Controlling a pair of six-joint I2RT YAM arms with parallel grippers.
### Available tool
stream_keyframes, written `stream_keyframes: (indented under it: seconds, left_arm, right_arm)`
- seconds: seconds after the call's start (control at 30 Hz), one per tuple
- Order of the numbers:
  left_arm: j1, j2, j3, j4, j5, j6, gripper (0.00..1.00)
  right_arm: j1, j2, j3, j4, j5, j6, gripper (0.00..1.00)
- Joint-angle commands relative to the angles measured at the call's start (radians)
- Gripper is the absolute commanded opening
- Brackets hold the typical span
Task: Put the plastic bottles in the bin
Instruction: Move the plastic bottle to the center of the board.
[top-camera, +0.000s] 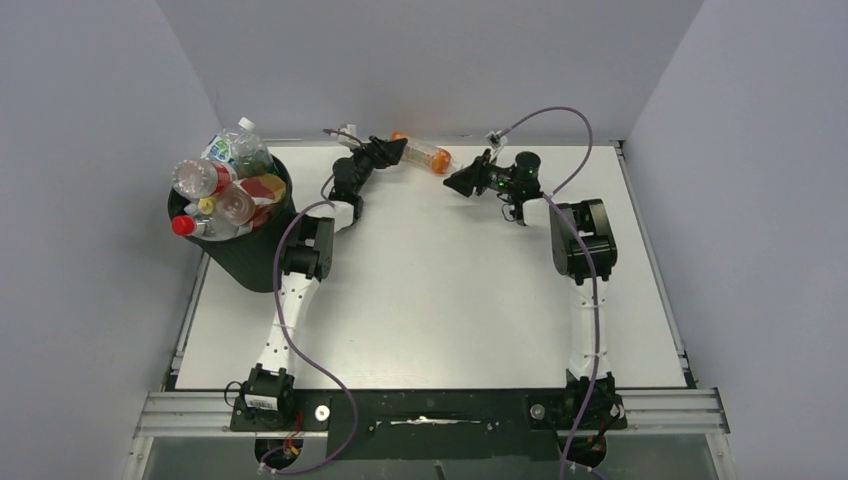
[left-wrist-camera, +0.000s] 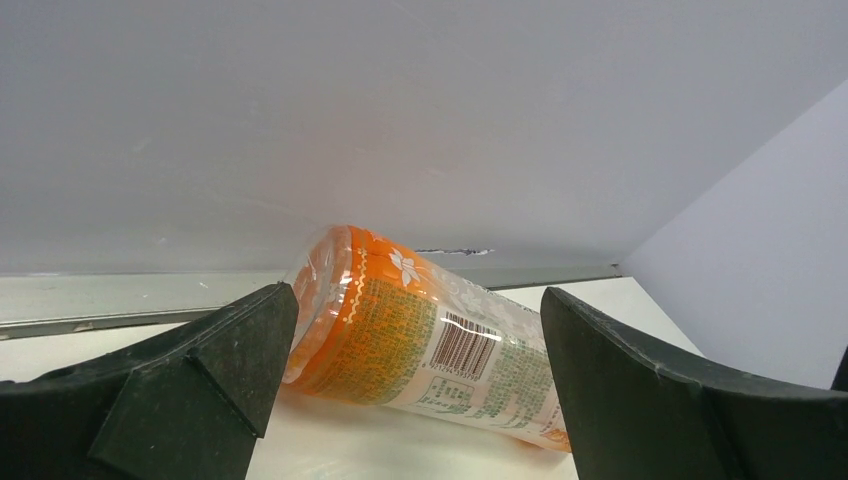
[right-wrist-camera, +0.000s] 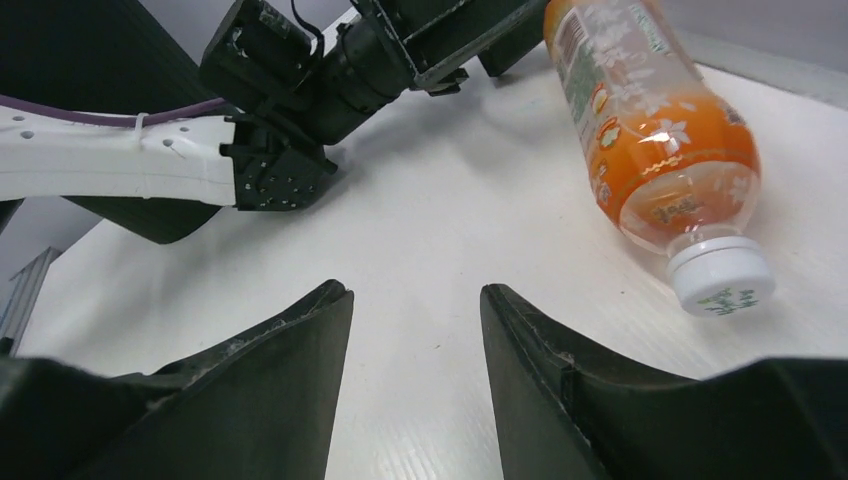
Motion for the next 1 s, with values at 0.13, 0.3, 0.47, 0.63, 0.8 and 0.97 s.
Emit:
stream_keyframes:
  seconds: [0.13, 0.3, 0.47, 0.63, 0.8, 0.97]
  left_arm:
    - [0.011, -0.047, -0.037, 0.002, 0.017, -0.019, 0.95]
    - [0.011, -0.046, -0.032, -0.005, 0.021, -0.018, 0.95]
    - [0.009, -0.043, -0.023, -0.012, 0.027, -0.015, 0.95]
    - [-0.006, -0.016, 0.035, -0.041, 0.053, -0.015, 0.95]
    - [-0.03, -0.015, 0.047, -0.075, 0.089, 0.01, 0.95]
    - [-0.047, -0.042, -0.002, -0.07, 0.102, 0.021, 0.95]
  right_arm:
    - [-0.123, -0.078, 0.047, -0.077, 0.186, -0.111, 0.5]
    - [-0.158, 0.145, 0.375, -0.161, 0.172, -0.058, 0.54]
    - [-0.158, 0.31, 0.627, -0.166, 0.13, 0.029, 0.56]
    - [-0.151, 0.359, 0.664, -0.138, 0.115, 0.06, 0.64]
    - [-0.147, 0.379, 0.663, -0.099, 0.08, 0.086, 0.68]
    - [-0.139, 0.381, 0.65, -0.076, 0.034, 0.116, 0.69]
